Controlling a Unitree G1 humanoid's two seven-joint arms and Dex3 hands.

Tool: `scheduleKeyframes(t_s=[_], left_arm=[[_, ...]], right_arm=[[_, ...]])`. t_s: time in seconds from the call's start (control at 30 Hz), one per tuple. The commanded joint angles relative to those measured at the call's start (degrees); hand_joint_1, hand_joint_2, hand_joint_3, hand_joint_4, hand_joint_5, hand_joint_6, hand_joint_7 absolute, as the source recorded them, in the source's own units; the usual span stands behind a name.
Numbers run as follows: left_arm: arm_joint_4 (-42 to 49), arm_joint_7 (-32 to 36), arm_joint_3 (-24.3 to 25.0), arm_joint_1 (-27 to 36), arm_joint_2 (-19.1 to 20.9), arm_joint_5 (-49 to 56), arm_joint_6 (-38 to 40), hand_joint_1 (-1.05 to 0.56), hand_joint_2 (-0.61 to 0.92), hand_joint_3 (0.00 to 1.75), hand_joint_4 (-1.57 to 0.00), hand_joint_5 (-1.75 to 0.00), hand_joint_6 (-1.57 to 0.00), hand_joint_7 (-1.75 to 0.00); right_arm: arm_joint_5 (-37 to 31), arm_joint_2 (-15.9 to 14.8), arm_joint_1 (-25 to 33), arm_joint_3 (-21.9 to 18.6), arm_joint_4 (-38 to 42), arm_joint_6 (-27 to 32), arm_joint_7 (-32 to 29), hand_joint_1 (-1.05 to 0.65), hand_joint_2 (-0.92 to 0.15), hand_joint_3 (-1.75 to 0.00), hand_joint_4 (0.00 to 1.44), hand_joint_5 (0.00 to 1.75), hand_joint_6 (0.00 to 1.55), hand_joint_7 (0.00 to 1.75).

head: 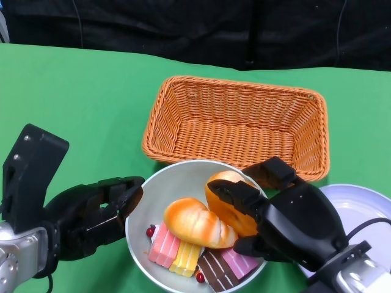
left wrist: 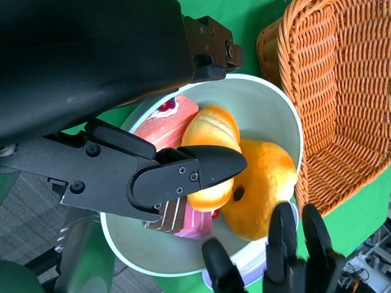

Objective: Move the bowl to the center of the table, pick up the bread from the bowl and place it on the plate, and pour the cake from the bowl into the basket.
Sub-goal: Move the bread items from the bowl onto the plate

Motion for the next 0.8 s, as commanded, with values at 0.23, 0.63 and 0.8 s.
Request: scheduleKeyframes(t_s=[0.23,0.63,0.8], left_arm=[[-1.7,0.4,0.5,0.6,0.1,-0.3,0.7,-0.61,0.92,0.60,-0.08,-0.08,-0.10,0.00],[-2.3,0.2,0.9,0.7,0.2,-0.4,1.0,-0.62,0.92,0.58,-0.08,-0.09,-0.10,0.00],[-2.3,0.0,0.7,0.8,0.3,-0.2,0.7,-0.62,0.92,0.57,-0.09,-0.10,-0.11,-0.01]], right_arm=[[-0.3,0.5,-4.2,3.2,13.8,-1.9,-15.5,-0.33,-0.90,0.00,0.38,0.84,0.68,0.16],[0.7,-0.4,-7.2,5.6,22.0,-9.5,-33.7,-0.21,-0.82,-0.01,0.97,1.46,1.14,0.63],[0.0,-0.7,-7.9,6.1,22.5,-10.7,-38.6,-0.12,-0.30,-1.14,1.02,1.74,0.80,1.71]])
